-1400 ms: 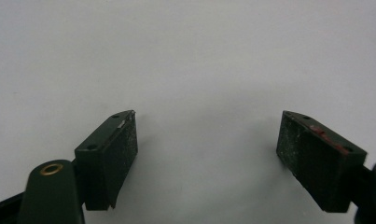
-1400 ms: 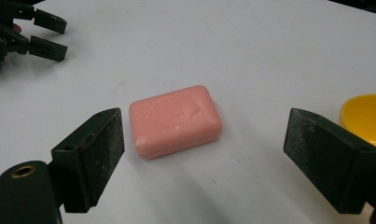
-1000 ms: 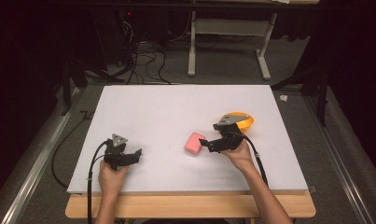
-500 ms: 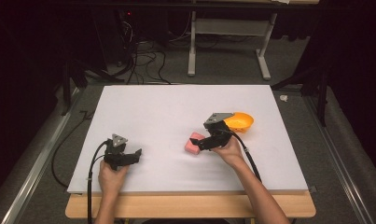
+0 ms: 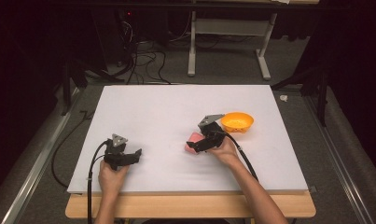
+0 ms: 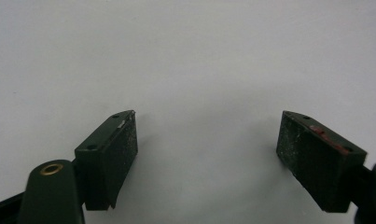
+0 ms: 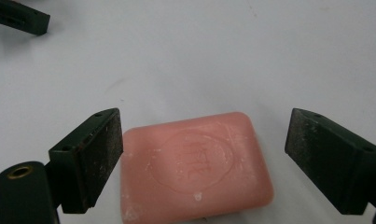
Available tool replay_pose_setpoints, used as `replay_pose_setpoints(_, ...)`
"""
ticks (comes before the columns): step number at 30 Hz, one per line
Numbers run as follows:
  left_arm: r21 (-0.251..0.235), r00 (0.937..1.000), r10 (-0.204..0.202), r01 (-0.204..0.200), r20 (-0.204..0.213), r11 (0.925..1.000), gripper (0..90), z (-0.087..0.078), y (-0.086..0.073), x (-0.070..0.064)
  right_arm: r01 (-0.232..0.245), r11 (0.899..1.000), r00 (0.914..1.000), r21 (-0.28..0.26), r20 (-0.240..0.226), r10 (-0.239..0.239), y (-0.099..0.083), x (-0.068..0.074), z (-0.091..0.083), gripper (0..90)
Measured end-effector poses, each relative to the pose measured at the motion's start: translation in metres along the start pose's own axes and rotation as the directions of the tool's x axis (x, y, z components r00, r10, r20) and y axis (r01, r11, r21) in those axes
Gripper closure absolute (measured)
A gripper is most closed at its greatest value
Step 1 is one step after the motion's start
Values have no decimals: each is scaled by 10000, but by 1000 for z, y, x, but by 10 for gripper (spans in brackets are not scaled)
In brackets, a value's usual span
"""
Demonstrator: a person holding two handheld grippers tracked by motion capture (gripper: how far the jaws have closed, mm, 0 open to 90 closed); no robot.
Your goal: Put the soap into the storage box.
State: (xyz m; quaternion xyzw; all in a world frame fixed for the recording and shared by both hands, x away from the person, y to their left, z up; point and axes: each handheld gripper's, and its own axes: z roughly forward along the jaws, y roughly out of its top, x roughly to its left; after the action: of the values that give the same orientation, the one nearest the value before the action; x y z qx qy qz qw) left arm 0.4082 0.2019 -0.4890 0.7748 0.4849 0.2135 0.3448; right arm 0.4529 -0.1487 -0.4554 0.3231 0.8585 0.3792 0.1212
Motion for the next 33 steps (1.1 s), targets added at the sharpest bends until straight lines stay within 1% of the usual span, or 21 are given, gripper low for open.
replay_pose_setpoints(2,-1,10000,-4,4,-4,10000,209,0,0,0,-59,9998,10000,207,-49,60,-2,0,4,118)
replay_pose_setpoints(7,2,10000,-3,3,2,10000,209,0,0,0,-22,9997,9998,225,-200,27,-3,0,7,117)
replay_pose_setpoints(8,2,10000,-1,1,2,10000,208,0,0,0,99,9994,9997,317,-230,-92,-3,2,8,117)
replay_pose_setpoints(9,0,10000,-2,2,-5,10000,208,0,0,0,99,9994,9997,317,-230,-92,-3,2,8,117)
replay_pose_setpoints(10,4,10000,0,0,2,10000,209,0,0,0,198,9991,9996,370,-221,-190,-3,2,10,117)
replay_pose_setpoints(13,1,10000,1,-1,-1,10000,209,0,0,0,351,9976,9992,600,-219,-338,-6,4,14,115)
replay_pose_setpoints(17,0,10000,0,0,-1,10000,209,0,0,0,375,9967,9992,722,-176,-363,-8,5,17,113)
replay_pose_setpoints(22,-18,10000,12,-12,-21,10000,209,0,0,0,460,9927,9989,1113,-114,-450,-13,5,22,125)
replay_pose_setpoints(23,-14,10000,17,-17,-16,10000,209,0,0,0,622,9923,9981,1068,-98,-615,-13,5,22,130)
replay_pose_setpoints(24,-15,10000,15,-15,-14,10000,209,0,0,0,685,9922,9977,1038,-59,-682,-13,5,22,131)
replay_pose_setpoints(26,-16,10000,16,-16,-18,10000,209,0,0,0,615,9933,9981,981,-43,-614,-14,6,22,132)
replay_pose_setpoints(28,-19,10000,15,-15,-22,10000,209,0,0,0,628,9936,9980,937,53,-636,-15,7,22,134)
replay_pose_setpoints(33,-18,10000,10,-10,-18,10000,209,0,0,0,635,9937,9979,924,102,-647,-16,8,21,135)
